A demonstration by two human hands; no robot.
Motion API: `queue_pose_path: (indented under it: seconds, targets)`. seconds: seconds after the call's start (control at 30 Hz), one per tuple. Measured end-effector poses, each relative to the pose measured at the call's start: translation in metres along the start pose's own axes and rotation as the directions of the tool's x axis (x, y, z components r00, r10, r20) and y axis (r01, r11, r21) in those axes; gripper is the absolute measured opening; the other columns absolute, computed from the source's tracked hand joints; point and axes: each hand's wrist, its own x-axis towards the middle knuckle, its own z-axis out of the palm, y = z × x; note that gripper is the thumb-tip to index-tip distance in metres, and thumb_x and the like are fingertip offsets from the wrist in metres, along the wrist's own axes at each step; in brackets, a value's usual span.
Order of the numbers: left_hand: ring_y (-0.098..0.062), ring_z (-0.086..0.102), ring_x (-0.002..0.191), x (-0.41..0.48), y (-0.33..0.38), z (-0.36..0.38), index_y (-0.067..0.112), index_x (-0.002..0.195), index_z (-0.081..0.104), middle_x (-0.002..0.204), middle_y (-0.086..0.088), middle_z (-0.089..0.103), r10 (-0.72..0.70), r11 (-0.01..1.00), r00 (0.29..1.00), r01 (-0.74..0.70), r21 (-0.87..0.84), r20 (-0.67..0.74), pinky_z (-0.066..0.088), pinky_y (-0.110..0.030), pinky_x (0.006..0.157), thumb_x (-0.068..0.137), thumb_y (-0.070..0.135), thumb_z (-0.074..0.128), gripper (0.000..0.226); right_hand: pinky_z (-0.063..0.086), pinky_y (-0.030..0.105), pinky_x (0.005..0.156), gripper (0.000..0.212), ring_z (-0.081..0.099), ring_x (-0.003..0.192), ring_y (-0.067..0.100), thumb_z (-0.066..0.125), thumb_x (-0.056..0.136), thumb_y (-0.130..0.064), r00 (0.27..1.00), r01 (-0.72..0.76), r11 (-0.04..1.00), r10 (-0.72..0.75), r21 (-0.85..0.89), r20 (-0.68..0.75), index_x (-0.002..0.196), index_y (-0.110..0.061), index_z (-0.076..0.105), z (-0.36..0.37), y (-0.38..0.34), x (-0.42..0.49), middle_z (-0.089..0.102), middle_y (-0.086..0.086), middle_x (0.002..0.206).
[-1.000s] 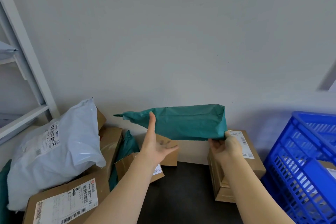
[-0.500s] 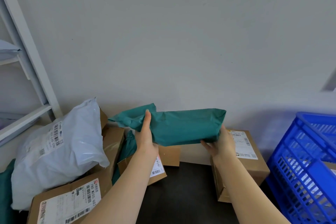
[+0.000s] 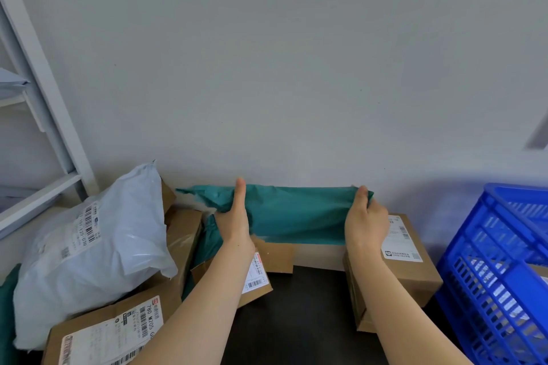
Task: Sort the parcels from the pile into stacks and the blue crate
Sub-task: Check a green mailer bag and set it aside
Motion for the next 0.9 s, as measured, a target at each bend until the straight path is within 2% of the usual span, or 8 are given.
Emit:
queue_pose_path:
  seconds: [0.07,0.17,0.27,0.43,0.57,0.7,0.77,0.9]
  targets:
    - [-0.028,0.052,0.122,0.001,0.000,-0.002,0.022,0.146,0.032,0.140,-0.004,0.049,-0.036,0.999,0.994,0.036,0.000,-0.103,0.044,-0.047,0.104,0.042,0.077,0.075,0.125,0.031,0.031,0.068,0.046,0.049,0.072,0.023,0.030,0.105,-0.035,0.999,-0.010,0.999,0.012,0.033,-0.040,0.081,-0.006,0.057,0.000,0.003,0.004,0.048,0.002,0.067]
    - [-0.024,0.055,0.108,0.001,0.003,-0.008,0.014,0.129,0.047,0.123,-0.003,0.057,-0.024,1.000,0.971,0.025,-0.001,-0.237,0.045,-0.040,0.095,0.068,0.076,0.062,0.089,0.032,0.031,0.069,0.047,0.048,0.068,0.016,0.029,0.105,-0.034,0.997,-0.021,0.994,0.028,0.105,-0.071,0.103,-0.006,0.067,0.001,0.007,0.006,0.050,-0.002,0.070]
    - [-0.013,0.052,0.085,0.002,0.011,-0.014,0.016,0.101,0.048,0.093,0.004,0.054,0.175,0.984,0.939,-0.158,0.082,-0.296,0.042,-0.031,0.076,0.082,0.062,0.060,0.052,0.034,0.032,0.071,0.049,0.048,0.072,0.017,0.029,0.105,-0.036,0.995,-0.057,0.984,0.071,0.166,-0.077,0.111,-0.004,0.066,0.000,0.009,0.010,0.051,0.001,0.074]
    - [-0.008,0.049,0.104,0.007,0.028,-0.009,0.012,0.132,0.047,0.112,0.010,0.046,0.459,0.878,0.879,-0.427,0.217,-0.126,0.044,-0.027,0.085,0.091,0.042,0.059,0.052,0.040,0.035,0.078,0.046,0.052,0.092,0.022,0.029,0.105,-0.037,0.995,-0.050,0.978,0.066,0.203,-0.075,0.120,-0.012,0.065,0.001,0.009,0.010,0.058,0.003,0.094]
    - [-0.013,0.053,0.091,0.019,0.032,-0.008,0.002,0.110,0.062,0.099,-0.010,0.059,0.444,0.886,0.881,-0.405,0.228,-0.162,0.048,-0.031,0.079,0.098,0.034,0.049,0.037,0.043,0.040,0.086,0.046,0.053,0.097,0.021,0.029,0.104,-0.039,0.995,-0.055,0.972,0.073,0.229,-0.070,0.120,-0.017,0.065,0.002,0.008,0.009,0.058,0.004,0.102]
    - [-0.006,0.050,0.068,0.024,0.033,-0.010,0.009,0.085,0.060,0.074,0.005,0.054,0.414,0.902,0.885,-0.366,0.230,-0.213,0.041,-0.018,0.063,0.098,0.021,0.052,0.020,0.040,0.032,0.072,0.044,0.052,0.085,0.016,0.029,0.104,-0.039,0.995,-0.053,0.970,0.072,0.237,-0.069,0.115,-0.019,0.066,0.000,0.007,0.010,0.056,-0.004,0.087]
    - [-0.007,0.046,0.062,0.027,0.033,-0.014,0.014,0.071,0.055,0.067,0.005,0.050,0.382,0.920,0.884,-0.336,0.203,-0.268,0.041,-0.019,0.061,0.098,0.019,0.051,0.028,0.038,0.032,0.067,0.042,0.051,0.085,0.018,0.029,0.104,-0.039,0.993,-0.057,0.974,0.077,0.220,-0.086,0.111,-0.019,0.066,-0.002,0.008,0.012,0.055,-0.001,0.086]
    - [-0.009,0.047,0.061,0.034,0.034,-0.020,0.011,0.076,0.056,0.067,0.003,0.050,0.335,0.940,0.886,-0.290,0.180,-0.320,0.041,-0.021,0.057,0.098,0.020,0.051,0.025,0.037,0.033,0.075,0.045,0.050,0.092,0.019,0.028,0.105,-0.037,0.992,-0.047,0.980,0.068,0.194,-0.103,0.123,-0.019,0.065,-0.007,0.012,0.015,0.056,0.001,0.098]
